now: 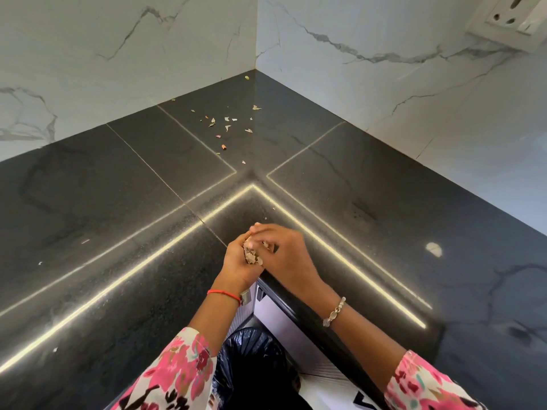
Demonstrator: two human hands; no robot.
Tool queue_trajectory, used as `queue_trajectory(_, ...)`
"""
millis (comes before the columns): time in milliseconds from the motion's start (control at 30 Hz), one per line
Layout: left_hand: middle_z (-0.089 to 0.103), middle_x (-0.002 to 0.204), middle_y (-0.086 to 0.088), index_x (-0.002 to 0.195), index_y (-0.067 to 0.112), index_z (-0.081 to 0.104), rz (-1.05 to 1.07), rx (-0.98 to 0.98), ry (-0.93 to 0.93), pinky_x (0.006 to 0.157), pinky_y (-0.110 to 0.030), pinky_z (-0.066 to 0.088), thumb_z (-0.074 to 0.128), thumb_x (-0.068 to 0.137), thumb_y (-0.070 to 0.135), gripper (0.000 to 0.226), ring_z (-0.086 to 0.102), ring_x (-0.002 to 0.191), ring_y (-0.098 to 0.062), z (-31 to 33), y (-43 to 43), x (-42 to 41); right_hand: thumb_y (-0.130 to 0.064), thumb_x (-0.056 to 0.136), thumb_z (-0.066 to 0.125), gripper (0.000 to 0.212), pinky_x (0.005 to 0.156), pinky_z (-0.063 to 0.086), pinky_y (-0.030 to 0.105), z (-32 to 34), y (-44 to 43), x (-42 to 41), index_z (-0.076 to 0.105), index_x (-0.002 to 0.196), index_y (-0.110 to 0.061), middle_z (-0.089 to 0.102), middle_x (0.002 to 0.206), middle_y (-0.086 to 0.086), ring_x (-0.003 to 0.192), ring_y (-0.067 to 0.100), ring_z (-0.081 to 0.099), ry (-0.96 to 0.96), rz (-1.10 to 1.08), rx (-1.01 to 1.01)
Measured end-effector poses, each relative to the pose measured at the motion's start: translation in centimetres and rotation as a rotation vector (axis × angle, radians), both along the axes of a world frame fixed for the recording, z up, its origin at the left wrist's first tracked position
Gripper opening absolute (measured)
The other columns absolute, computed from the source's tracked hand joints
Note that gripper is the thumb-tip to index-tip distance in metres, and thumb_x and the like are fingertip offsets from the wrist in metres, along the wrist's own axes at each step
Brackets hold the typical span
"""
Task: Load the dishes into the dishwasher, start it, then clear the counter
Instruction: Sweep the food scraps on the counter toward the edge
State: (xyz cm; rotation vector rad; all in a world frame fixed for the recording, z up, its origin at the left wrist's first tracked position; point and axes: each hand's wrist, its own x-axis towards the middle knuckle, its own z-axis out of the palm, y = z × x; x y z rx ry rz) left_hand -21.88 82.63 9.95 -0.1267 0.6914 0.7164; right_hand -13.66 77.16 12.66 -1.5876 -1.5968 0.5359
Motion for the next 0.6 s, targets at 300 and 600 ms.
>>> queue_trajectory(300,0.055,0.053,-0.007,0.068,0.005,0.054,0.096,-0.068,-0.015,0.045,-0.018,0.049,0.036,0.094,0.011,0.031,0.053,0.041,-0.016,-0.7,-0.5,-1.3,-0.022,0.1,0.038,0.044,0.112,0.016,0.022,-3.8,8.9,7.2,0.035,0.142,-0.008,0.033,0.15,0.005,0.141,0.017,0.027,-0.156,0.046,-0.388)
queue_trajectory(600,0.056,0.058,-0.007,0.073,0.006,0.054,0.046,-0.017,0.013,0.05,-0.018,0.051,0.038,0.094,0.013,0.028,0.054,0.046,-0.015,-0.6,-1.8,-2.0,-0.036,0.1,0.022,0.052,0.118,-0.002,0.025,-6.4,2.4,5.8,0.016,0.148,-0.017,0.009,0.156,-0.006,0.141,0.0,-0.001,-0.488,0.371,-0.294)
